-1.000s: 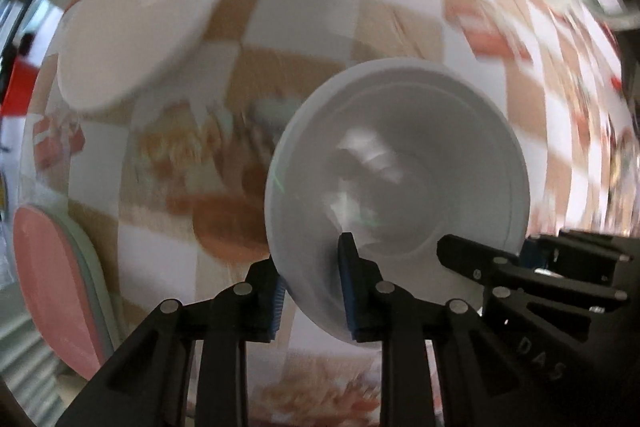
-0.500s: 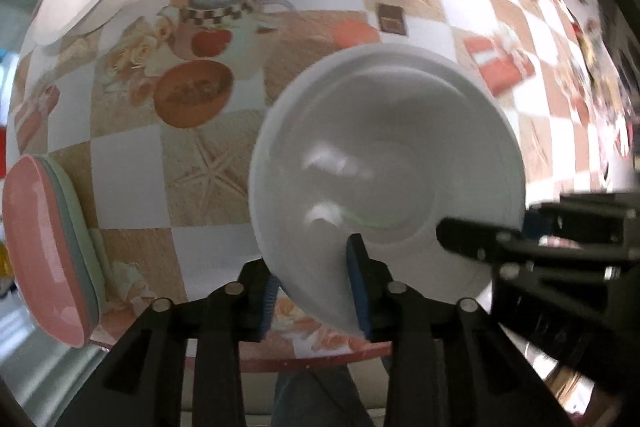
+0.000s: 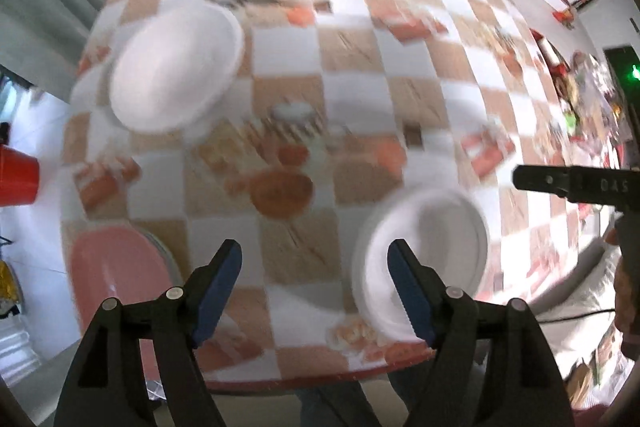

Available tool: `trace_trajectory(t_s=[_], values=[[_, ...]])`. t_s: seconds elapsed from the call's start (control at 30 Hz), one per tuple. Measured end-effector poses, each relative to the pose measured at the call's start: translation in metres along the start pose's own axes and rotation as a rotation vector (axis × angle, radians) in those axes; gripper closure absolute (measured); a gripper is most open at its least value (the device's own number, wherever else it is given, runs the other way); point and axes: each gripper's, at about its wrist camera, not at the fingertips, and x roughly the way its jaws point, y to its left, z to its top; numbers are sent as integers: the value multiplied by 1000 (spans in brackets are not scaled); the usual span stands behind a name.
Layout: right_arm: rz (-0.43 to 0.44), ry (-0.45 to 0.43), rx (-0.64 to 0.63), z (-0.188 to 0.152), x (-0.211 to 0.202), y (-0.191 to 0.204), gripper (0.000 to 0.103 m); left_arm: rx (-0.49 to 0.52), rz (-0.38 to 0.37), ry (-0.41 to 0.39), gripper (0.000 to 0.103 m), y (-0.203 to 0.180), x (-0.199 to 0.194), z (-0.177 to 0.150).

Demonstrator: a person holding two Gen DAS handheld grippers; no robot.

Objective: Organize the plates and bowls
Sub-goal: 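Lift the white bowl with both grippers, carry it, lower and open, then move both grippers to a second white bowl rim and close on it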

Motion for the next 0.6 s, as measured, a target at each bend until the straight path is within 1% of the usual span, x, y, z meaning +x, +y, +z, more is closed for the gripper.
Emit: trace_trajectory(t_s=[0.03,0.07,0.13,0.2,0.27,0.43,0.6], values=[[0,-3,1,4,-3,0,11,-12,12,-8,24,3,-2,7],[0,-4,1,9,-4,4,11,-21,19,-11,24,19,-2,24],[1,-1,-5,22,-2,9,11,-42,35,-16,24,27,-2,37],[-4,-5,-22,29,4,23,11,-62,34,-22,24,35,-6,48],[-9,-14,-38,47,7,33,11,-80,35,-33,24,43,-10,66],[-7,-28,-61,85,13,58,11,-81,60,-67,24,55,-13,106],[10,-55,-60,126,15,80,11,-95,82,-85,24,65,-6,149]])
